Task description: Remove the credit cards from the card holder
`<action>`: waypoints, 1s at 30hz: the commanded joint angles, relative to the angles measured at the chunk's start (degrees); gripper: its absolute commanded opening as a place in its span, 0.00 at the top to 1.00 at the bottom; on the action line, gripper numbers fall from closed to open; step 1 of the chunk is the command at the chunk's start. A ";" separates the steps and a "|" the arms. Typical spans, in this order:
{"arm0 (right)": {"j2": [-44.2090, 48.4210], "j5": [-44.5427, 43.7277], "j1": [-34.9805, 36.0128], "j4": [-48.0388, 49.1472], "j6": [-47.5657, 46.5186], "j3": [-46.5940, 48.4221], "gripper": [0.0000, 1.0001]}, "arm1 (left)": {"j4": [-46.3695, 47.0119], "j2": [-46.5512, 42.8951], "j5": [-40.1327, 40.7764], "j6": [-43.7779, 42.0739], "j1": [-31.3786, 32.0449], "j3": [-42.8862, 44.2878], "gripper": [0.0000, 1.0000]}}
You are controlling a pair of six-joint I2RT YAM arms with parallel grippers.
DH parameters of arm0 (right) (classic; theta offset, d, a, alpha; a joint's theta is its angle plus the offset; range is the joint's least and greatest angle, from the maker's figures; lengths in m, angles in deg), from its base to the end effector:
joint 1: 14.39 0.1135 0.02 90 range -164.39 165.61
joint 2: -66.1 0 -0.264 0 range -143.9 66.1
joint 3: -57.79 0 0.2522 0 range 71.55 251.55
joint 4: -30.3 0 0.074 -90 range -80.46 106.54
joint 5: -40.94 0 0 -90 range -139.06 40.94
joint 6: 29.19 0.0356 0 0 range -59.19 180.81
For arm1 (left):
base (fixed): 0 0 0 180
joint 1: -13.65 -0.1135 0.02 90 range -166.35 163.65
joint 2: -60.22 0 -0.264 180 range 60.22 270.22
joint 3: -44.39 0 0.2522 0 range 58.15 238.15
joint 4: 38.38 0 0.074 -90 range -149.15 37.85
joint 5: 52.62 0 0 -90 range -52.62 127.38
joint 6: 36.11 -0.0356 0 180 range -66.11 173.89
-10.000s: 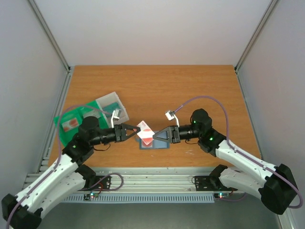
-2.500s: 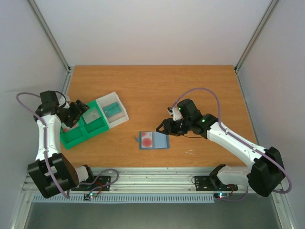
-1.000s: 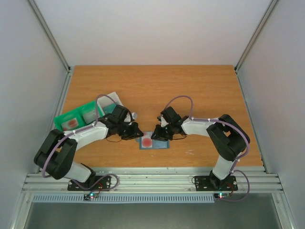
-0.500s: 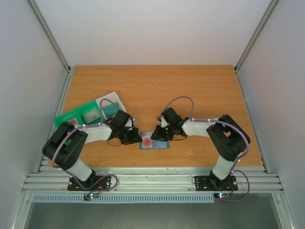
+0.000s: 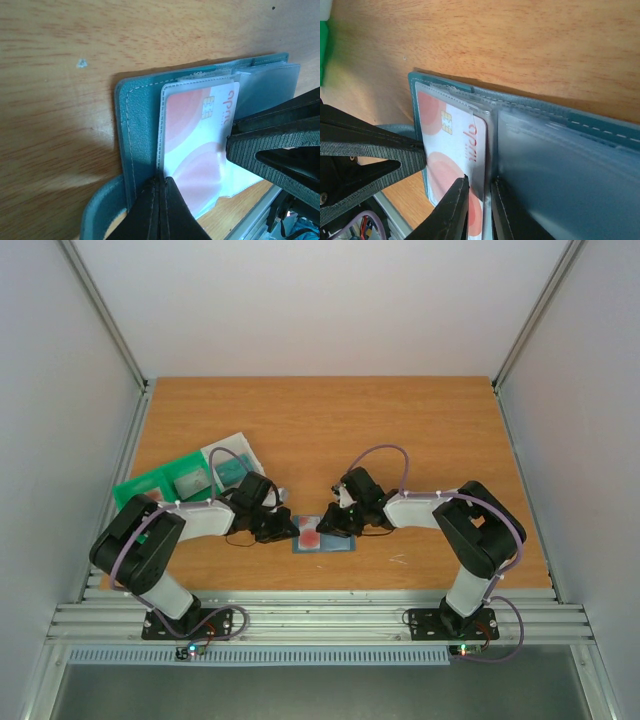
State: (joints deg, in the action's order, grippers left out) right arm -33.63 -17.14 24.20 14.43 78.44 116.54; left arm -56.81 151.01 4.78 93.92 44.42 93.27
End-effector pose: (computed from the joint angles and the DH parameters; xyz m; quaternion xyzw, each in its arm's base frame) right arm 0.2321 0.2093 0.1211 -0.2447 0.8919 0.3617 0.1178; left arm 0.2160 -0.1509 0.1186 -0.0033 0.9306 -0.3635 0.0431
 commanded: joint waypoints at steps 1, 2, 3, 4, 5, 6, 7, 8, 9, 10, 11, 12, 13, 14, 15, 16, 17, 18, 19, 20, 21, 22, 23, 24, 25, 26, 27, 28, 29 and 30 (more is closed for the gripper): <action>-0.30 0.95 0.53 1.61 1.92 -1.57 0.87 | 2.47 3.19 1.94 -1.12 0.35 -0.96 1.00; -0.30 1.14 0.52 1.88 2.10 -1.57 0.87 | 2.69 3.25 1.85 -1.03 0.29 -0.97 1.00; -0.31 1.32 0.50 1.93 2.14 -1.57 0.88 | 2.85 3.18 1.84 -0.89 0.34 -1.04 1.00; -0.31 1.46 0.58 1.93 2.23 -1.56 0.88 | 2.98 3.09 1.84 -0.77 0.35 -1.18 1.00; -0.38 1.58 0.49 1.93 2.41 -1.68 0.89 | 2.99 3.09 1.88 -0.75 0.34 -1.14 1.00; -0.36 1.90 0.53 3.43 2.77 -2.02 0.89 | 2.88 3.18 1.99 -0.82 0.35 -1.16 1.00; -0.34 2.24 0.52 4.76 3.47 -2.42 0.90 | 2.66 3.29 2.08 -0.90 0.35 -1.06 1.00; -0.30 2.66 0.47 6.28 4.10 -3.14 0.91 | 2.49 3.39 2.09 -0.91 0.35 -0.95 1.00; -0.25 2.77 0.52 7.09 4.55 -3.46 0.93 | 2.39 3.36 2.10 -0.92 0.35 -0.92 1.00; -0.21 2.90 0.50 7.68 4.82 -3.73 0.94 | 2.38 3.37 2.10 -0.88 0.33 -0.92 1.00; -0.17 3.03 0.48 8.02 4.94 -3.92 0.96 | 2.34 3.24 2.11 -0.77 0.35 -1.03 1.00; -0.08 3.05 0.53 8.06 4.91 -3.89 0.98 | 2.18 3.16 2.22 -0.75 0.35 -1.08 0.99; 0.03 3.06 0.50 8.02 4.80 -3.90 0.99 | 2.06 3.04 2.34 -0.74 0.35 -1.05 1.00; 0.24 2.94 0.51 7.88 4.76 -3.86 0.99 | 1.74 3.01 2.48 -0.81 0.35 -0.98 1.00; 0.54 2.70 0.51 7.71 4.71 -4.00 0.99 | 1.45 2.92 2.53 -0.89 0.35 -0.93 1.00; 0.93 2.38 0.52 7.61 4.58 -4.19 0.99 | 1.19 2.91 2.58 -0.99 0.35 -0.87 1.00; 1.34 2.11 0.42 7.46 4.54 -4.32 0.99 | 0.94 2.84 2.62 -1.07 0.35 -0.80 1.00; 1.75 1.69 0.31 7.25 4.48 -4.50 0.99 | 0.75 2.82 2.75 -1.09 0.35 -0.89 1.00; 2.13 1.33 0.18 7.07 4.62 -4.74 0.99 | 0.45 2.82 2.92 -1.14 0.35 -0.89 1.00; 2.42 1.16 -0.03 7.15 4.84 -5.01 0.99 | 0.06 2.77 3.15 -1.17 0.34 -0.80 1.00; 2.69 1.20 -0.33 7.37 5.07 -5.27 0.99 | -0.24 2.75 3.35 -1.18 0.35 -0.72 1.00; 3.01 1.21 -0.55 7.57 5.27 -5.53 0.99 | -0.37 2.81 3.41 -1.26 0.35 -0.70 1.00; 3.24 1.21 -0.80 7.76 5.25 -5.79 0.99 | -0.38 2.80 3.42 -1.27 0.35 -0.73 0.99; 3.44 1.21 -0.98 7.82 5.35 -5.98 0.99 | -0.48 2.74 3.50 -1.27 0.35 -0.67 0.99; 3.64 1.26 -1.16 7.94 5.39 -6.09 0.99 | -0.49 2.67 3.51 -1.21 0.35 -0.78 0.98; 3.66 1.36 -1.27 8.11 5.46 -6.24 0.99 | -0.52 2.66 3.52 -1.11 0.35 -0.81 0.98; 3.59 1.46 -1.36 8.33 5.62 -6.35 0.99 | -0.52 2.65 3.51 -1.10 0.35 -0.77 0.97; 3.57 1.55 -1.47 8.65 5.78 -6.56 0.99 | -0.58 2.71 3.57 -1.10 0.35 -0.83 0.97; 3.49 1.68 -1.48 9.15 6.07 -6.77 0.99 | -0.67 2.73 3.66 -1.14 0.35 -0.89 0.97; 3.42 1.73 -1.44 9.55 6.43 -6.96 0.99 | -0.65 2.81 3.75 -1.13 0.35 -0.90 0.97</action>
State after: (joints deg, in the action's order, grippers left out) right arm -31.24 -15.91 23.09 22.13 83.51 110.66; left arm -56.24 151.44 4.30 93.89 44.29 93.27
